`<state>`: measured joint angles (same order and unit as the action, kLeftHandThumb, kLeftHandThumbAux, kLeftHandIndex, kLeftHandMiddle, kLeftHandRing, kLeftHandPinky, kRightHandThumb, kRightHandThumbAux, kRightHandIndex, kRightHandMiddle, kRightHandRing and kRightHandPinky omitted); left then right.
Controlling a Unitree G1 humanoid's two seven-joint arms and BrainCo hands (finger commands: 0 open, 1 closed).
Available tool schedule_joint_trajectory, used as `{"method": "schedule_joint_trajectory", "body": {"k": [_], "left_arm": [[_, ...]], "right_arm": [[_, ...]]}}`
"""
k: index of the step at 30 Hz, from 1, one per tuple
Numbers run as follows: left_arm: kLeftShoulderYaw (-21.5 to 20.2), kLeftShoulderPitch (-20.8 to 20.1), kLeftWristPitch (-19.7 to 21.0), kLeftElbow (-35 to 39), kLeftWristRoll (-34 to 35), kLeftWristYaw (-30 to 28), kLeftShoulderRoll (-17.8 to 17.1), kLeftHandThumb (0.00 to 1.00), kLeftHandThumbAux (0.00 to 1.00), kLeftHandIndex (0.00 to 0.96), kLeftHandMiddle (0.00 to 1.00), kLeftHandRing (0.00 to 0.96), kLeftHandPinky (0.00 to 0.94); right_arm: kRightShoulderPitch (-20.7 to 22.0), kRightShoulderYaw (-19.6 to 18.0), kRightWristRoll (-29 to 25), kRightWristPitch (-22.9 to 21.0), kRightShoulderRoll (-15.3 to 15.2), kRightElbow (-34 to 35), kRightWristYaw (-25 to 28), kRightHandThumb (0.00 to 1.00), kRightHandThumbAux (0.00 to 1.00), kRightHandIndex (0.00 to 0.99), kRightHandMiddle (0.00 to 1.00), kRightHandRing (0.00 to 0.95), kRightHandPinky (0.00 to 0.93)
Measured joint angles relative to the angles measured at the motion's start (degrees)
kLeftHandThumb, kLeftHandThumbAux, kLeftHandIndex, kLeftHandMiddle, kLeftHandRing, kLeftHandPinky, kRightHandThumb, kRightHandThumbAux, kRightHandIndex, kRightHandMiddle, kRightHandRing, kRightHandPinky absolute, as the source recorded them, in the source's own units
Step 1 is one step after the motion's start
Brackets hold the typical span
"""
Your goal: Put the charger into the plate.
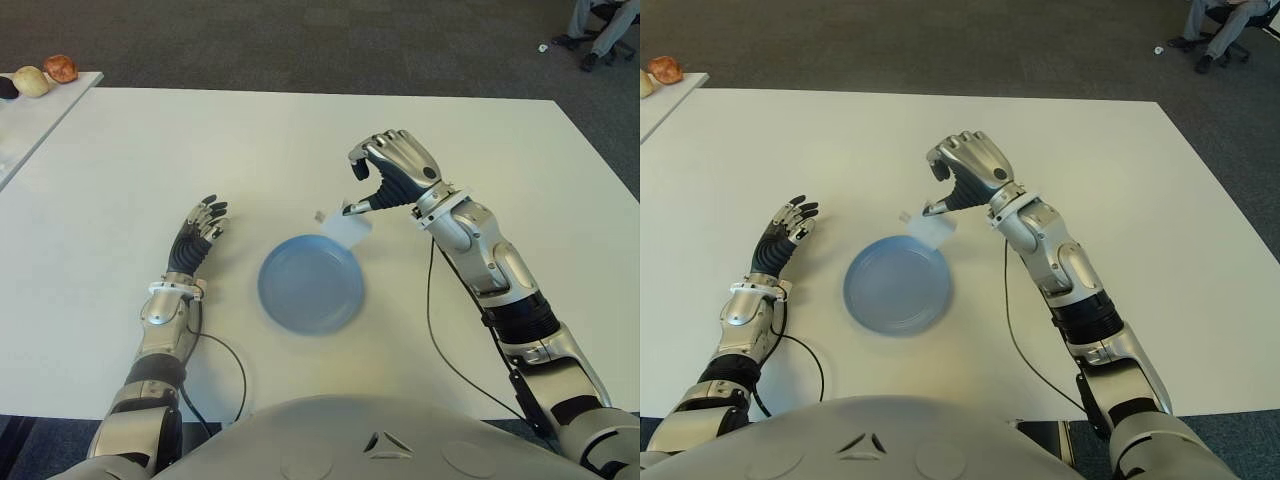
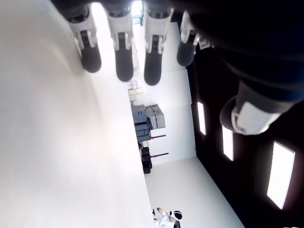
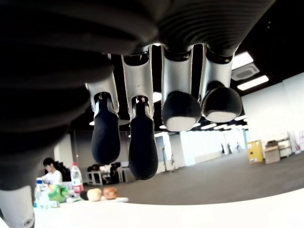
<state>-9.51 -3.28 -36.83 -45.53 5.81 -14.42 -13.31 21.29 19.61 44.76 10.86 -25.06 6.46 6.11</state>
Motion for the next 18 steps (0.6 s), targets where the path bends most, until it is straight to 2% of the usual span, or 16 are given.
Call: {"method": "schedule_joint_trajectory", "body": {"k": [10,18], "left_arm": [[-0.67,-0.24,1.35,0.00,0.40,0.61,0.14,0.000,0.563,0.053,0.113,0.098,0.090],[-0.67,-0.41,1.94,0.32,0.42,0.85,0.45,0.000,0.564,0.040,0.094,0.078,0.080]], "right_arm": [[0.85,3.27,0.87,-1.24,3.93,-2.38,1.82,0.995,0.632,0.864,0.888,0.879,0.873],[0.88,4.24,0.74,-2.01,5.24,-2.46,3.85,0.996,0.633,0.861,0.890,0.882,0.874]]}}
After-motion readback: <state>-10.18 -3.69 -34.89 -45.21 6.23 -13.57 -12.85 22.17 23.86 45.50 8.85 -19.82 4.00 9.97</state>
